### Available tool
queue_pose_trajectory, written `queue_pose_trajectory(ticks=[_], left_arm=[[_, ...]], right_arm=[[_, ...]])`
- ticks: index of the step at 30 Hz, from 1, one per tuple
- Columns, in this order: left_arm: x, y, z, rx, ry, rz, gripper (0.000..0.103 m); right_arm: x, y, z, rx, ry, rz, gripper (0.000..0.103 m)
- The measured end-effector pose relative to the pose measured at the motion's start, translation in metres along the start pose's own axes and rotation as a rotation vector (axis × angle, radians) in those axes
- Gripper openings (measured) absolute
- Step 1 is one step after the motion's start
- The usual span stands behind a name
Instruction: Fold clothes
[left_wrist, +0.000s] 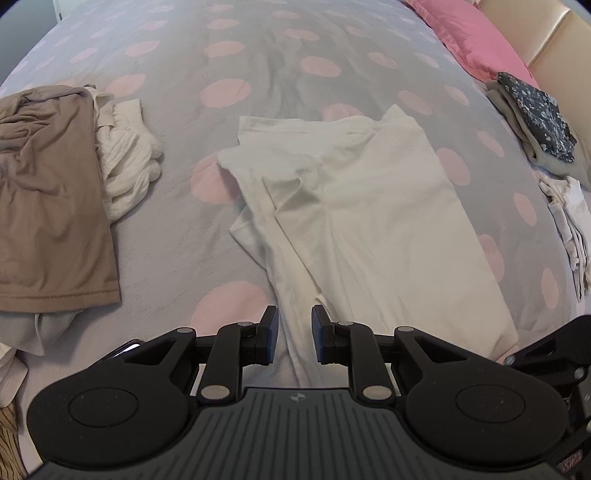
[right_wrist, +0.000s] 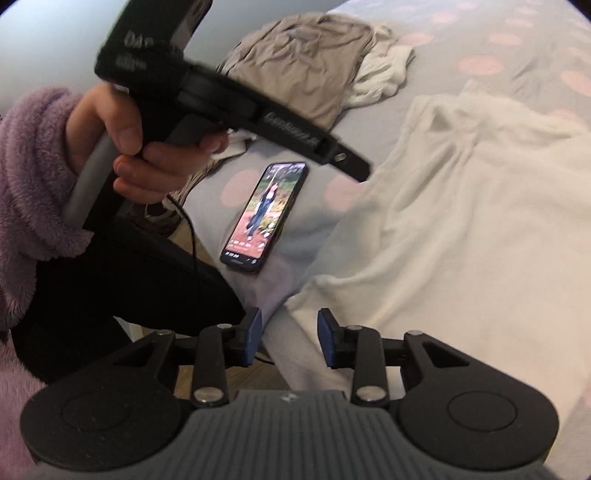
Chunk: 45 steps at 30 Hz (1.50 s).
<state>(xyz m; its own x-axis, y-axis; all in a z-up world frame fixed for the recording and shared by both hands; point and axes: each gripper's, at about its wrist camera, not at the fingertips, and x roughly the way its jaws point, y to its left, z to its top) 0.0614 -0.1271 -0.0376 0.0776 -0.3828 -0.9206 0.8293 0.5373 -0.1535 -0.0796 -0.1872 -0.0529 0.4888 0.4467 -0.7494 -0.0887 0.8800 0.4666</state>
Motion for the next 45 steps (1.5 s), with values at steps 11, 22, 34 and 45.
queue_pose_trajectory(ticks=[11,22,34,45], left_arm=[[-0.001,0.014,0.015,-0.072,-0.045,0.051,0.017],[0.001,0.023,0.041,-0.149,-0.126,0.070,0.021],[0.013,-0.001,0.025,-0.013,-0.242,0.052,0.043],[0.041,0.013,0.038,-0.049,-0.243,0.029,0.008]], right_arm=[[0.033,-0.011,0.004,-0.105,-0.011,-0.276,0.017],[0.046,-0.013,0.029,-0.104,0.039,-0.211,0.019],[-0.007,-0.077,0.081,0.091,-0.093,-0.515,0.030],[0.020,-0.095,0.144,0.220,-0.120,-0.413,0.038]])
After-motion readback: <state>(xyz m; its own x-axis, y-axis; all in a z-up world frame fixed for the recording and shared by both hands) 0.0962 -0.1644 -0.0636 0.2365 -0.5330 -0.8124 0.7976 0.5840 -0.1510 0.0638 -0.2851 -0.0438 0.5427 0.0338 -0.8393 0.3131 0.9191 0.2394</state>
